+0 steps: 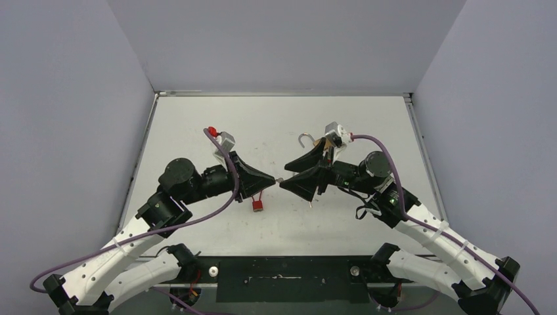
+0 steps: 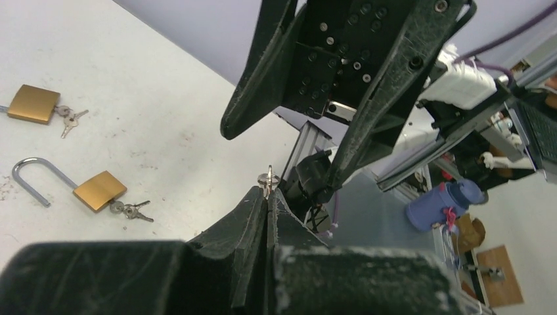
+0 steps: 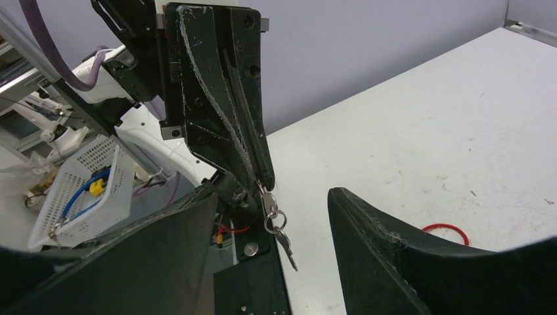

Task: Unlock with the key

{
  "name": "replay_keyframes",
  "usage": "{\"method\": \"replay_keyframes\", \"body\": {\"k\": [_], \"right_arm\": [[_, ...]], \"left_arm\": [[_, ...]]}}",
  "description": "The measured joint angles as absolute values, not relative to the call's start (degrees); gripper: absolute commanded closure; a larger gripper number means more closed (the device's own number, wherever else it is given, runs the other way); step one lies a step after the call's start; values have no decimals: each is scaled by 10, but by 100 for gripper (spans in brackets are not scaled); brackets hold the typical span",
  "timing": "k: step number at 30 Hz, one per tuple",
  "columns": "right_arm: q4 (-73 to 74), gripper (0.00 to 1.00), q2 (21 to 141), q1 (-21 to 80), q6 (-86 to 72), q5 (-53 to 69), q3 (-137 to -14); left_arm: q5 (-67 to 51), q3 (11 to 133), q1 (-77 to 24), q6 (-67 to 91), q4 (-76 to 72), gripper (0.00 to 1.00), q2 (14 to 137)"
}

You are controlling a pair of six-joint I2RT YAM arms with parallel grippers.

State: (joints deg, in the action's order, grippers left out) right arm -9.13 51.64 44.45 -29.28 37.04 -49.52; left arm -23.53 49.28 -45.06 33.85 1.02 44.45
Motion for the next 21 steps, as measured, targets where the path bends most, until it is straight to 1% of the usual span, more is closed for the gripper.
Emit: {"method": "replay_keyframes", "body": {"k": [1, 4, 6, 8, 12, 15, 17, 20, 21], "right_arm": [[-90, 44, 516, 444, -293, 376, -495], [-83, 59, 520, 444, -294, 392, -498], [-81, 64, 522, 444, -295, 400, -499], [-76, 64, 524, 444, -294, 409, -500], [-60, 54, 524, 444, -290, 429, -505], [-51, 53, 526, 444, -285, 448, -509], [-44, 58, 531, 444, -279, 460, -514], [-31, 75, 540, 444, -268, 477, -518], [-26, 79, 543, 444, -264, 482, -517]], "left_arm": [[-248, 496, -451, 331, 19, 100, 446], [-276, 502, -451, 315, 34, 100, 448], [-291, 504, -451, 304, 43, 100, 448], [-305, 506, -451, 293, 50, 100, 448], [-329, 506, -451, 281, 54, 100, 448], [-340, 506, -451, 277, 54, 100, 448], [-344, 506, -451, 277, 54, 100, 449], [-349, 506, -451, 276, 54, 100, 449], [-350, 506, -451, 275, 54, 100, 449]]}}
